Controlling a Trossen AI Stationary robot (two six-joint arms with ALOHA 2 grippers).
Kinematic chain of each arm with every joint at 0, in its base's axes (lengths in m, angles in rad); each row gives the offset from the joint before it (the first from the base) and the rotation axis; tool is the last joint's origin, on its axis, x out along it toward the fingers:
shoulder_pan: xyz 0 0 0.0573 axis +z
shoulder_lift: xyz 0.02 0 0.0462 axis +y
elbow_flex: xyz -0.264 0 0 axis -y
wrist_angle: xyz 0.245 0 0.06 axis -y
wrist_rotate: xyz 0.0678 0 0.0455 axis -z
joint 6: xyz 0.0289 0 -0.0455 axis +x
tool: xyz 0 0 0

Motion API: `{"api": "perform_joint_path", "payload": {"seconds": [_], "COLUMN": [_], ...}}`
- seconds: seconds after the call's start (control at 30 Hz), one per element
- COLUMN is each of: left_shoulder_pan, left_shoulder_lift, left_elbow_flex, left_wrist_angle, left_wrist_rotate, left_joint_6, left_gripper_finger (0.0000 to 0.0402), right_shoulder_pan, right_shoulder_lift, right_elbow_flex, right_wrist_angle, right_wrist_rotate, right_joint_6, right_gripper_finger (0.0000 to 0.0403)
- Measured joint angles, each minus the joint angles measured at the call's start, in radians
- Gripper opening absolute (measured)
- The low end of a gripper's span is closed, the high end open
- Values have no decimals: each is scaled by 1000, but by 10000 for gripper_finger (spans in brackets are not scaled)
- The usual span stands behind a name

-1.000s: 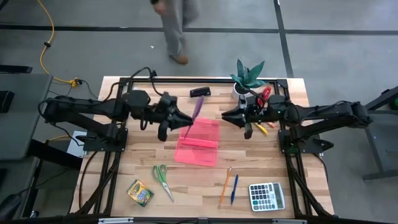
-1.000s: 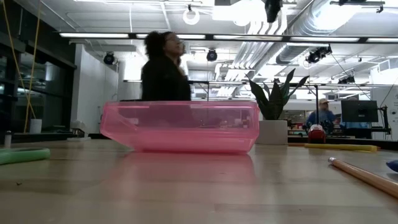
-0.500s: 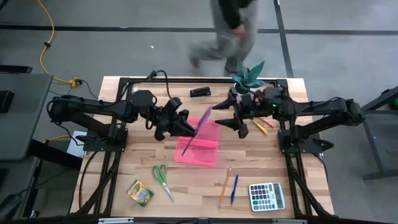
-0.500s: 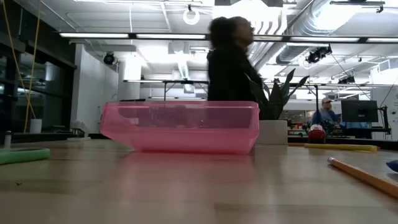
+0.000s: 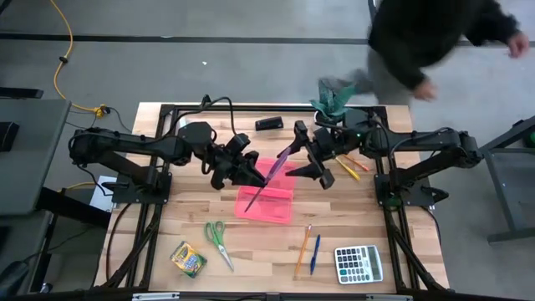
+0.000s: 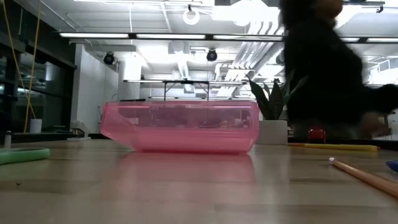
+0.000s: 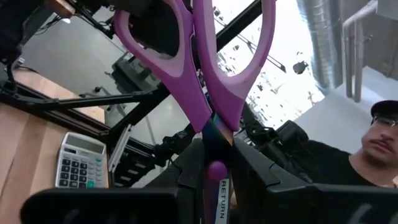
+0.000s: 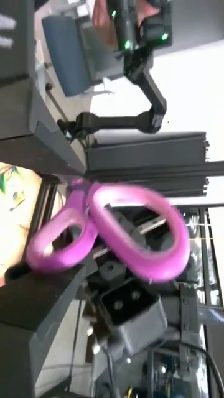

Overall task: Pick & place school supplies into a supply box
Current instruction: Put the purple scissors into the pink supply box

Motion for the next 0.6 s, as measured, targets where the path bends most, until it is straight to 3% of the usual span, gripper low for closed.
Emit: {"api": "perform_joint_path", "payload": {"seconds": [0.17,0.47,0.6], "left_shoulder_pan": [14,17,33], "left_shoulder_lift": [0,-2,-2], "left_elbow_flex": [0,0,0], "left_wrist_angle": [0,-4,-7], "left_wrist_rotate": [5,21,26], "left_joint_6": [2,8,4], "left_gripper_finger": [47,49,74], "right_shoulder_pan": [1,-5,-28], "right_shoulder_lift": [0,-5,-17], "right_elbow_flex": [0,0,0], "right_wrist_angle": [1,-7,-25], "right_wrist_rotate": [11,-18,-52], "right_joint_6": [8,20,36], "right_gripper_finger": [175,17,19]}}
